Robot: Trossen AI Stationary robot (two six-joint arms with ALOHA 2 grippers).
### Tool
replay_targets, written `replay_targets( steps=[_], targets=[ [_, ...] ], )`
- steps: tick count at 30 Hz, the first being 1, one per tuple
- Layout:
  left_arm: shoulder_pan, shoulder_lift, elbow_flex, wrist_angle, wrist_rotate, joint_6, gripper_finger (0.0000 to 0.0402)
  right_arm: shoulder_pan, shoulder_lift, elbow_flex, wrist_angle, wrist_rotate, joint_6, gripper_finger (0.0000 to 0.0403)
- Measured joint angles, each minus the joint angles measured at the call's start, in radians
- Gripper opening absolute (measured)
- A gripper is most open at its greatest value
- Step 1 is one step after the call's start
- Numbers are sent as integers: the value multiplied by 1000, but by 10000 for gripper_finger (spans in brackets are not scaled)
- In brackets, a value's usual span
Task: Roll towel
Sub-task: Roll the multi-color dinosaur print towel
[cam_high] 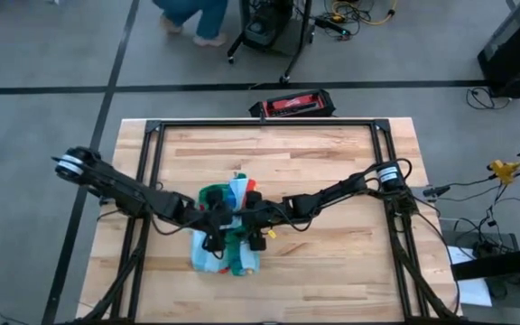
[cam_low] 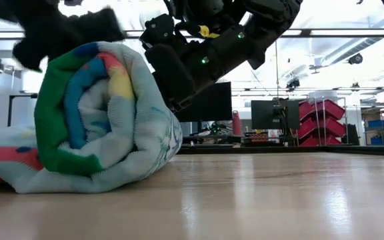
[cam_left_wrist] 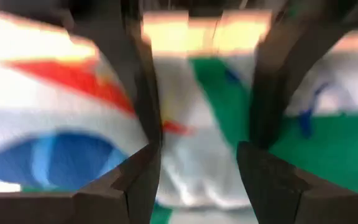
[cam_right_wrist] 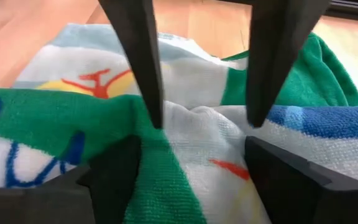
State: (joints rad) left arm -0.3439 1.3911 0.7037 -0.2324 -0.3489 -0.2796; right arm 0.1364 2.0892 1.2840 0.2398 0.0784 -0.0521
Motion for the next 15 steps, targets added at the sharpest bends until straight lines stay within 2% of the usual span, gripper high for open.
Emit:
replay_targets(
  steps=[6,15],
  targets=[
    [0,16,-88,29,17,-63,185,0,-6,-1,-2,0,0,293],
    [1,-20,-104,-120,29,-108,182,0,0,-1,-4,-1,1,282]
  ],
)
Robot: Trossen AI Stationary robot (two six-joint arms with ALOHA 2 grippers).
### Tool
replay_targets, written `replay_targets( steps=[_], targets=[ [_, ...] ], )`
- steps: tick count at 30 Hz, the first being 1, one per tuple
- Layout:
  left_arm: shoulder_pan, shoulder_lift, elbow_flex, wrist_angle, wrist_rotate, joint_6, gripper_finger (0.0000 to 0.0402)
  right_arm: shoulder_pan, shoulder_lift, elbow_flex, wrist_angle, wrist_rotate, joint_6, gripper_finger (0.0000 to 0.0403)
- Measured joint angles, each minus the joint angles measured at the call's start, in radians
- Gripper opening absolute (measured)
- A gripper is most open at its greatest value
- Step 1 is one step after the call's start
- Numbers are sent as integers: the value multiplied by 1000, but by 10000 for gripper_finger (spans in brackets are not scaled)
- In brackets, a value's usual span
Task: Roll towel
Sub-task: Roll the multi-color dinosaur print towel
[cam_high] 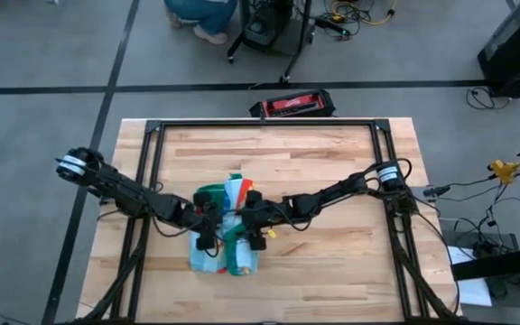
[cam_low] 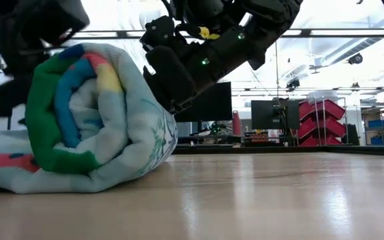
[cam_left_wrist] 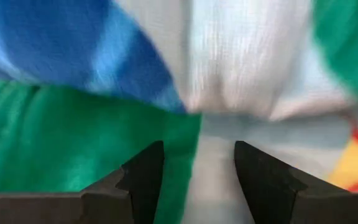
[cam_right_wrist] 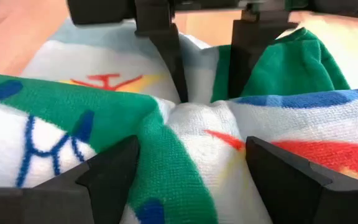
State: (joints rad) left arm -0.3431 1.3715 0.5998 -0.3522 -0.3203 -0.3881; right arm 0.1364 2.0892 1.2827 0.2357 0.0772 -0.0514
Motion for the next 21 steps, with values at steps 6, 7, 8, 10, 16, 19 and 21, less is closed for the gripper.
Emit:
replay_targets(
  steps=[6,7,8,10,16,19,21],
  targets=[
    [0,-10,-5,-150,-31,-50,182,0,0,0,2,0,6,292],
    [0,-10,-16,-157,-33,-58,182,0,0,0,3,0,6,293],
    [0,-11,-27,-159,-38,-66,182,0,1,0,5,0,6,293],
    [0,-16,-52,-159,-46,-79,182,0,1,0,3,0,6,291],
    [0,-30,-60,-257,-76,-120,182,-1,1,0,-2,2,6,282],
    [0,-58,-33,-292,-58,-108,182,-1,1,0,-2,1,6,285],
    [1,-85,-7,-307,-55,-99,182,-1,2,0,-2,1,6,289]
  ],
)
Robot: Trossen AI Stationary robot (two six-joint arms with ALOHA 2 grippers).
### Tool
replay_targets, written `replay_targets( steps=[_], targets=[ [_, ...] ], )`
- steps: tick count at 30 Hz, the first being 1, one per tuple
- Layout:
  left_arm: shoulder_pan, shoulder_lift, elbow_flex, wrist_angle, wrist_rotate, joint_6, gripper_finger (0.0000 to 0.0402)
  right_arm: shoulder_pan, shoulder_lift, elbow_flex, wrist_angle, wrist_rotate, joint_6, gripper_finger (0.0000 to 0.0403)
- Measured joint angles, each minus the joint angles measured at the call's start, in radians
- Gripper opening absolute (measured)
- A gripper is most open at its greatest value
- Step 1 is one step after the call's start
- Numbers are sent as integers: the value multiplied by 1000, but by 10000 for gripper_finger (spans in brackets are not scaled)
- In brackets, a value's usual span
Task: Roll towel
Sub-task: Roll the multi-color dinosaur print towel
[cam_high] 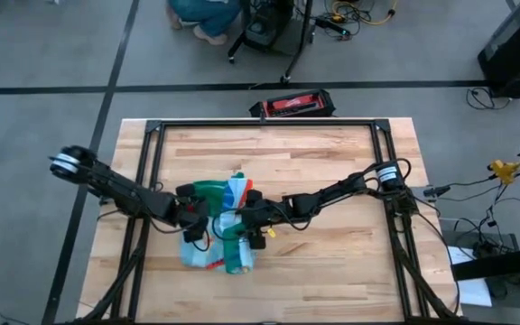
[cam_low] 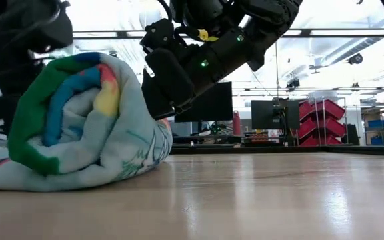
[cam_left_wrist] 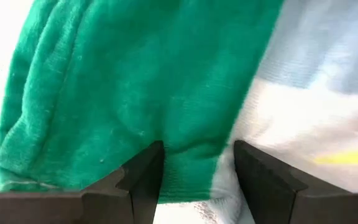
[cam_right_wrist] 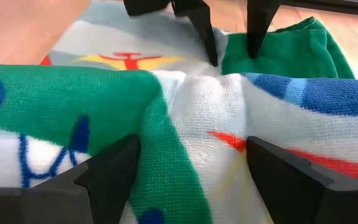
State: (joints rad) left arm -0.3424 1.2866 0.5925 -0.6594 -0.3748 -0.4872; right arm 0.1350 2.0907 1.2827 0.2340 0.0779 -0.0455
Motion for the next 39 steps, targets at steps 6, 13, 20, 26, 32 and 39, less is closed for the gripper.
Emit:
replay_targets(
  steps=[6,13,20,26,32,39],
  targets=[
    [0,-59,109,-161,-3,1,182,-11,0,0,2,-12,0,295],
    [2,-94,92,-195,-9,-30,182,-11,0,0,3,-14,0,284],
    [7,-87,-17,-101,-8,-58,176,-11,0,0,7,-11,1,286],
    [7,-87,-20,-219,61,-215,160,-11,0,0,9,-11,1,293],
    [7,-77,65,-284,64,-320,157,-15,0,0,10,-29,1,285],
    [4,-76,234,-288,27,-284,157,-15,0,0,7,-29,2,286]
  ],
)
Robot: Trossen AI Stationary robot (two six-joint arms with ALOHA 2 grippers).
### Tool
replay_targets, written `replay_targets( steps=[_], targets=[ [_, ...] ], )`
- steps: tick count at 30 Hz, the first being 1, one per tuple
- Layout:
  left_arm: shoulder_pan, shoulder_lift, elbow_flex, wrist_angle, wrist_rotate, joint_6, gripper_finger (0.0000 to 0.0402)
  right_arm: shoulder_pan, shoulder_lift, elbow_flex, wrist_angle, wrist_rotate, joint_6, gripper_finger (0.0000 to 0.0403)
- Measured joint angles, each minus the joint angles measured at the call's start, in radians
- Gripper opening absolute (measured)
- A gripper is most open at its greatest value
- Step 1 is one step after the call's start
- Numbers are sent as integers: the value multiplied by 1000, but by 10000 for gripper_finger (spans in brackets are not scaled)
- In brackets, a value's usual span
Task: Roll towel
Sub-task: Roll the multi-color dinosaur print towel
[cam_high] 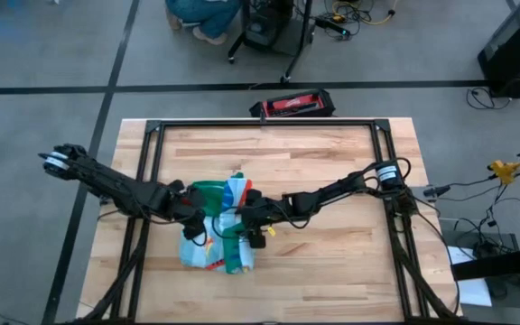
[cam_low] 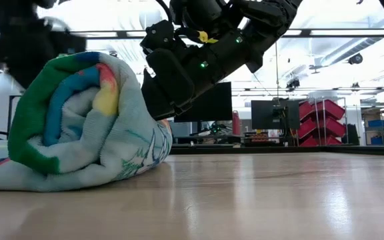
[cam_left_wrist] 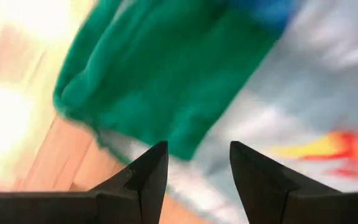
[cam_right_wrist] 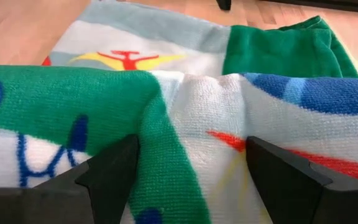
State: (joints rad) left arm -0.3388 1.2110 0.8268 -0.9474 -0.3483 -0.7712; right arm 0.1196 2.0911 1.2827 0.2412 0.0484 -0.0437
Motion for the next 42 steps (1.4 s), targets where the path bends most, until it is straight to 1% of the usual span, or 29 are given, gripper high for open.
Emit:
replay_targets(
  steps=[1,3,7,9,10,15,21,24,28,32,34,36,39,42],
  targets=[
    [-3,0,17,20,-32,29,157,0,0,0,0,1,3,288],
    [-9,0,29,124,-82,120,158,0,0,0,1,1,4,292],
    [-12,21,-14,424,-81,333,158,0,0,0,0,1,6,297],
    [-12,46,-48,544,-68,396,158,0,0,0,0,0,6,297],
    [-11,58,-60,569,-60,411,158,0,0,0,0,1,6,297],
    [-4,128,-99,582,-62,412,158,3,0,0,0,1,-12,290],
    [-1,214,-167,680,-73,402,158,7,-27,-1,-36,3,-27,294],
    [1,255,-201,686,-76,379,158,10,-77,-2,-115,3,-33,303],
    [1,281,-226,686,-83,348,158,24,-156,-2,-293,-1,-33,312],
    [1,284,-243,703,-86,345,158,38,-171,-9,-402,0,-13,313],
    [1,286,-262,753,-100,345,158,39,-161,-21,-408,2,5,309],
    [4,294,-284,844,-110,345,158,40,-140,-39,-406,3,27,306],
    [4,324,-298,967,-141,336,158,40,-111,-65,-416,3,60,301],
    [11,362,-298,1051,-142,351,158,40,-110,-76,-401,3,69,297]
  ],
)
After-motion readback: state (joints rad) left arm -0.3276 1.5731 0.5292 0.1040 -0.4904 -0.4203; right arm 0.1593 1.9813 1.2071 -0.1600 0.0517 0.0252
